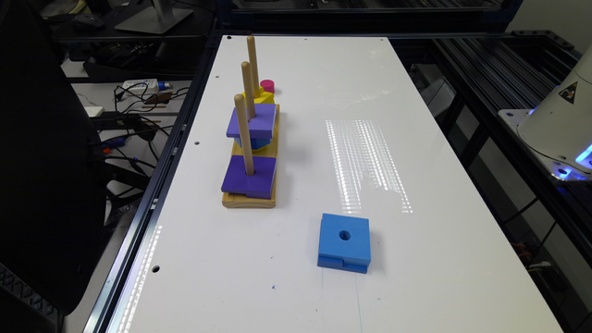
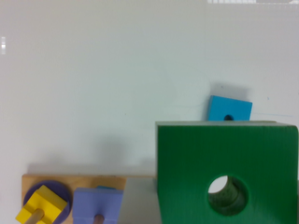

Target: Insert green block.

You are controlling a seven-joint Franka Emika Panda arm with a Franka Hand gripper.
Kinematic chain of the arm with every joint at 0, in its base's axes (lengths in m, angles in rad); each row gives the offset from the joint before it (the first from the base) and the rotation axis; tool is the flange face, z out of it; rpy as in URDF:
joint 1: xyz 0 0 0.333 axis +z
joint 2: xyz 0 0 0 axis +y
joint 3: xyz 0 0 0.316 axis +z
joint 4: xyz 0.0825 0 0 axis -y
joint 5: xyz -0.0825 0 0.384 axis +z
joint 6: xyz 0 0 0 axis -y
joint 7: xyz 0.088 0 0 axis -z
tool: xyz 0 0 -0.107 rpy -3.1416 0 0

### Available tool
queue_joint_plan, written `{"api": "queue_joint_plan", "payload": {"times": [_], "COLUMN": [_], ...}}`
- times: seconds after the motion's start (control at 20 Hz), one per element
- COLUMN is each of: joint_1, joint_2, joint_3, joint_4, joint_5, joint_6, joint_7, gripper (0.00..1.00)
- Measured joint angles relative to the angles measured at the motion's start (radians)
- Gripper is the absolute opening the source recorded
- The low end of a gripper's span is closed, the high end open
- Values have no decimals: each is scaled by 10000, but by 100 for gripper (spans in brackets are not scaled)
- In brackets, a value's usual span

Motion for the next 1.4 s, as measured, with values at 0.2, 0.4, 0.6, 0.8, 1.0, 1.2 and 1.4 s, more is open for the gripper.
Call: {"api": "queue_joint_plan", "payload": {"times": [0.2,0.4,0.6,0.8,1.0,1.2,1.4], "joint_1": [0,0,0,-1,-5,-11,-22], "joint_2": [0,-3,-3,-3,18,148,378], "joint_3": [0,0,0,0,0,0,0], "joint_4": [-1,-27,-34,-45,-64,-89,-101], "joint_5": [0,0,0,0,0,0,-14], "joint_6": [0,0,0,1,32,214,491], "joint_7": [0,0,-1,-1,-2,-5,-11], "gripper": [0,0,0,0,0,0,0]}}
